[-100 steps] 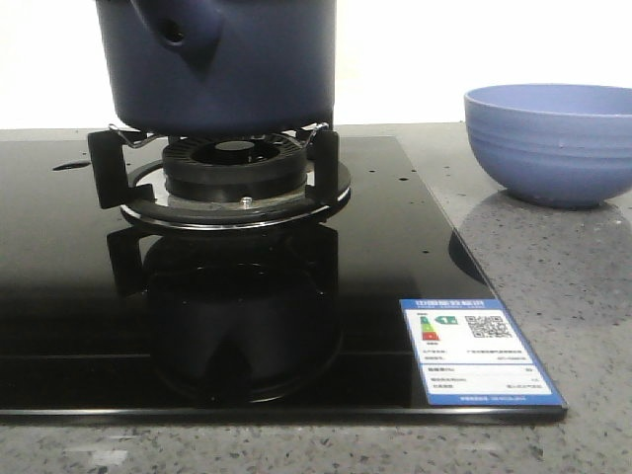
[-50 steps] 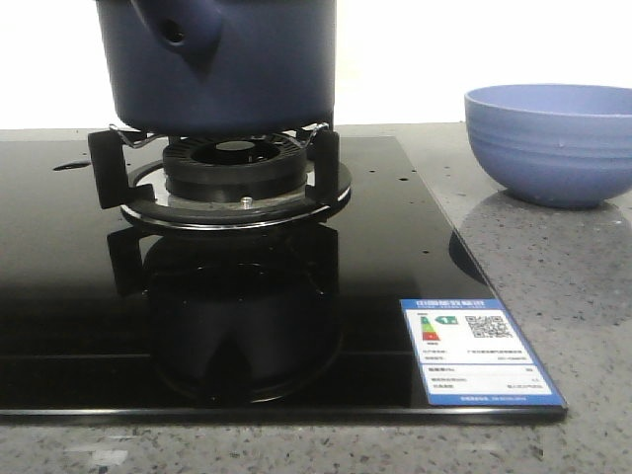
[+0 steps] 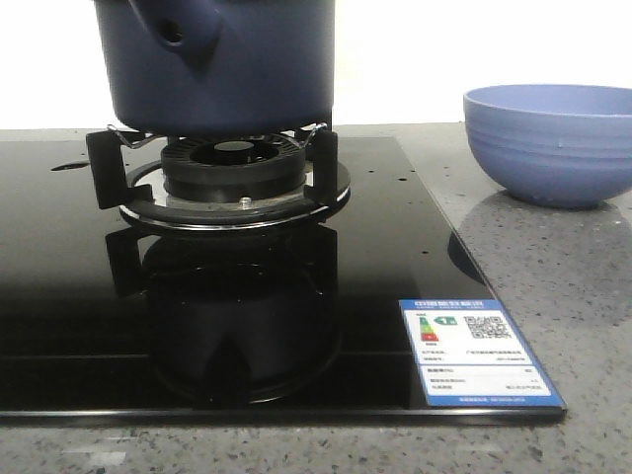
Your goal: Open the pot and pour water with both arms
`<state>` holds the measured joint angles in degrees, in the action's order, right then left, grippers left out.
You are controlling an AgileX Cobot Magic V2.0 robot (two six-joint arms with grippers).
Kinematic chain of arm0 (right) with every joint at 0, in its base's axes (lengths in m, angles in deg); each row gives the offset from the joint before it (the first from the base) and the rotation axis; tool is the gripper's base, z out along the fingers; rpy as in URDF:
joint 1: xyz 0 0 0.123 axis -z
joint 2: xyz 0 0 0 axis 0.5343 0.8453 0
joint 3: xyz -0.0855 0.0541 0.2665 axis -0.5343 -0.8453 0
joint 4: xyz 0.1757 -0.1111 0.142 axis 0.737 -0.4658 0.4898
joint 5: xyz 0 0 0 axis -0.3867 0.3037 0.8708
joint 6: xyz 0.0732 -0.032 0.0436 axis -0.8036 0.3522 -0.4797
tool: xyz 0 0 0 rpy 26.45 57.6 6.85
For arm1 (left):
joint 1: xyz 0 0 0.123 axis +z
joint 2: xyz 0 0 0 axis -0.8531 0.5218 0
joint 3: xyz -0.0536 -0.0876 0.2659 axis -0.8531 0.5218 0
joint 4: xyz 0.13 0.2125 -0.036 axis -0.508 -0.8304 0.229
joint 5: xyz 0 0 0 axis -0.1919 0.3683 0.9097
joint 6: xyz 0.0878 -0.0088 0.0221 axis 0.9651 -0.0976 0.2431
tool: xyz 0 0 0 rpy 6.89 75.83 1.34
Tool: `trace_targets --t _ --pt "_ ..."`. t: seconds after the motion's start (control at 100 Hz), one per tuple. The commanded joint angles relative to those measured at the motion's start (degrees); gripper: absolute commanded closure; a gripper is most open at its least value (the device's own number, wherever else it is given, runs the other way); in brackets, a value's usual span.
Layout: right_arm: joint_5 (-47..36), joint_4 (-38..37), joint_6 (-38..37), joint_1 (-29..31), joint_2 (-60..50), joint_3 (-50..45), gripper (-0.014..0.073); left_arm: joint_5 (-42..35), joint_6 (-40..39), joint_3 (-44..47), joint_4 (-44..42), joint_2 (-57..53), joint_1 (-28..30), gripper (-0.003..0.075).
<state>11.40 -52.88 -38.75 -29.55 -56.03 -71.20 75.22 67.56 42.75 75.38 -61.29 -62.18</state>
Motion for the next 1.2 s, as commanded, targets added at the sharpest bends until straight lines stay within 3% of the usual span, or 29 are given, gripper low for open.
trace_targets --t 0.0,0.82,0.91,1.06,1.19 --pt "-3.6 0.9 0.6 0.1 0.4 1.5 0.0657 -3.0 -0.5 2.0 0.0 -1.7 0.4 0.0741" --pt "-3.8 0.7 0.6 0.1 0.4 1.3 0.0657 -3.3 -0.5 2.0 0.0 -1.7 0.4 0.0741" --pt "-6.1 -5.1 -2.8 0.1 0.4 0.6 0.0657 -3.3 -0.5 2.0 0.0 -1.7 0.4 0.0741" --pt "-16.6 -27.7 -24.7 0.1 0.4 -4.3 0.0657 -3.3 -0.5 2.0 0.0 -1.7 0.4 0.0741" --pt "-22.2 -30.0 -26.4 0.1 -0.2 -11.0 0.0657 -3.3 -0.5 2.0 0.0 -1.7 0.4 0.0741"
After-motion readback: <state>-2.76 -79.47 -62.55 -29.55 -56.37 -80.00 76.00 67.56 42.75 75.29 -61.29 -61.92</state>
